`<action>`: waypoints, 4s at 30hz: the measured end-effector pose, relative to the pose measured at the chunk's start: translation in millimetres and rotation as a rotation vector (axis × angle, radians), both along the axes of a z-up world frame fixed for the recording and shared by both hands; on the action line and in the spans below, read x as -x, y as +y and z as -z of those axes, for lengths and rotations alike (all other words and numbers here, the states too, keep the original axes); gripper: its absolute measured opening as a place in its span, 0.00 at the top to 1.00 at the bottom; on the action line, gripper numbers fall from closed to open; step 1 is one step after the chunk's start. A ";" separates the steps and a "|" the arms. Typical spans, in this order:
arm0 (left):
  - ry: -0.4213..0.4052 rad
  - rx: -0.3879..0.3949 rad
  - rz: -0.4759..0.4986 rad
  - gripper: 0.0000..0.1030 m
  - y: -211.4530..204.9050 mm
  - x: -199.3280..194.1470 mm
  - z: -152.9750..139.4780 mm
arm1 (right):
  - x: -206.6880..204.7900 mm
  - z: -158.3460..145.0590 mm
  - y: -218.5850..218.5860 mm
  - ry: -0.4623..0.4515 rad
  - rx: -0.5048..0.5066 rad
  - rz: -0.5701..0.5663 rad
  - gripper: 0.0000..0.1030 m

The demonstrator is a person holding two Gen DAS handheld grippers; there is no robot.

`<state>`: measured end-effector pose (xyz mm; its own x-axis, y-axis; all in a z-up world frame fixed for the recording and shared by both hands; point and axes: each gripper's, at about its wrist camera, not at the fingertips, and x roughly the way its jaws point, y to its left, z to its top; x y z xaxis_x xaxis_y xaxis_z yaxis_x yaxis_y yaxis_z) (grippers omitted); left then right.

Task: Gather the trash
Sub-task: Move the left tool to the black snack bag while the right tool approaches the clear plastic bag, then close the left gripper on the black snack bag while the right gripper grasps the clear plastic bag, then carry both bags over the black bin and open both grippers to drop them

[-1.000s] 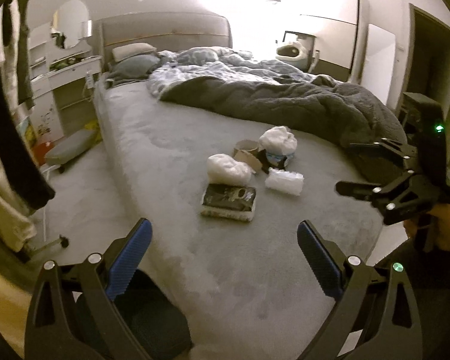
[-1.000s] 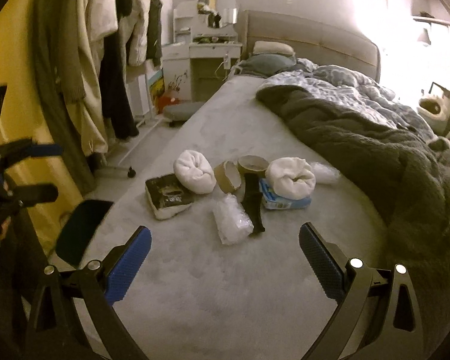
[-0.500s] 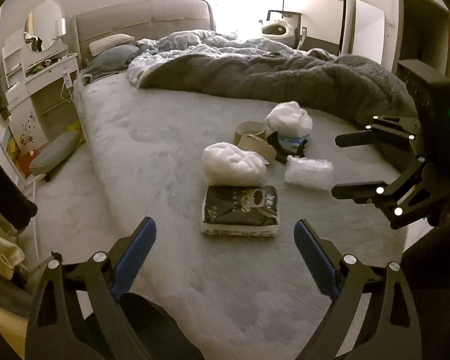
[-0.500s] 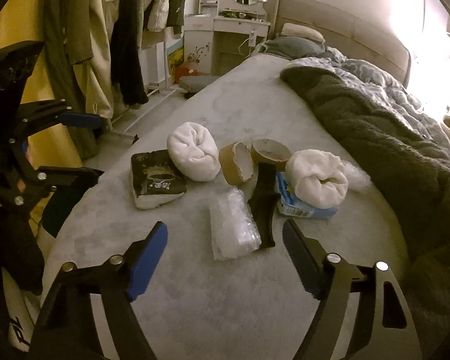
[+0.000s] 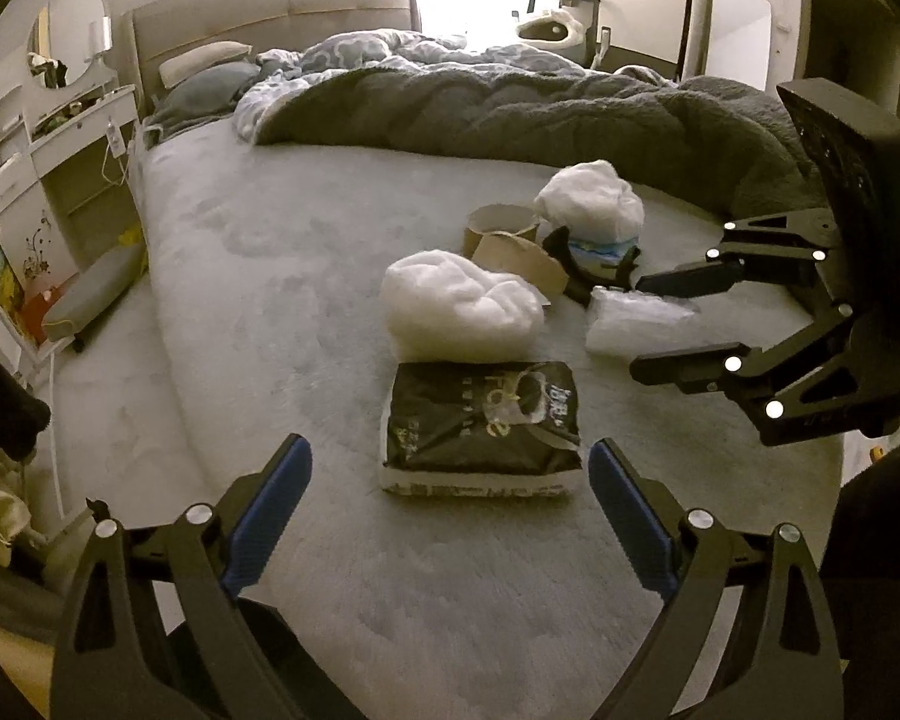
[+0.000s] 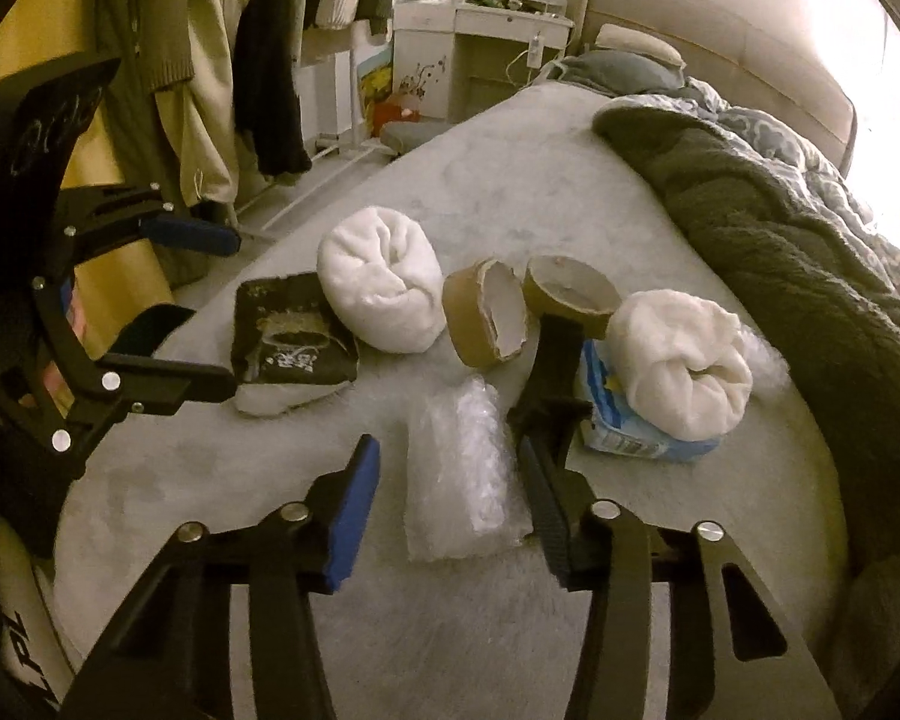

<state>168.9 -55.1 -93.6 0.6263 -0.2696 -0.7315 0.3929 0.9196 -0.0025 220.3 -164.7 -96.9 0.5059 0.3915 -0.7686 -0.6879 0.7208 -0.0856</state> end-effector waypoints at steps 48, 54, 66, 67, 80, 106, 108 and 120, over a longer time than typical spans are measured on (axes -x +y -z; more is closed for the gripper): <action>0.046 0.069 -0.093 0.28 34.9 28.3 -17.6 | 23.7 -50.4 29.1 0.007 -0.265 0.138 0.68; 0.023 0.033 -0.182 0.28 66.1 37.7 -18.3 | 36.5 -54.4 52.0 0.009 -0.292 0.148 0.68; 0.083 0.016 -0.348 0.28 138.5 43.2 0.8 | 59.1 -40.9 113.5 0.071 -0.305 0.153 0.68; 0.099 0.020 -0.358 0.28 142.4 42.6 5.7 | 60.4 -40.2 117.4 0.074 -0.302 0.153 0.68; 0.323 0.014 -0.481 0.28 193.8 48.1 83.6 | 55.8 -14.3 175.3 0.176 -0.319 0.099 0.68; 0.600 0.005 -0.523 0.17 236.6 90.2 166.1 | 44.4 50.7 271.9 0.368 -0.167 0.035 0.68; 0.592 0.012 -0.520 0.15 239.8 94.3 162.8 | 43.3 56.5 275.3 0.388 -0.165 0.038 0.68; 0.408 -0.023 -0.560 0.18 262.6 104.8 120.0 | 42.3 81.3 296.7 0.437 -0.101 0.037 0.68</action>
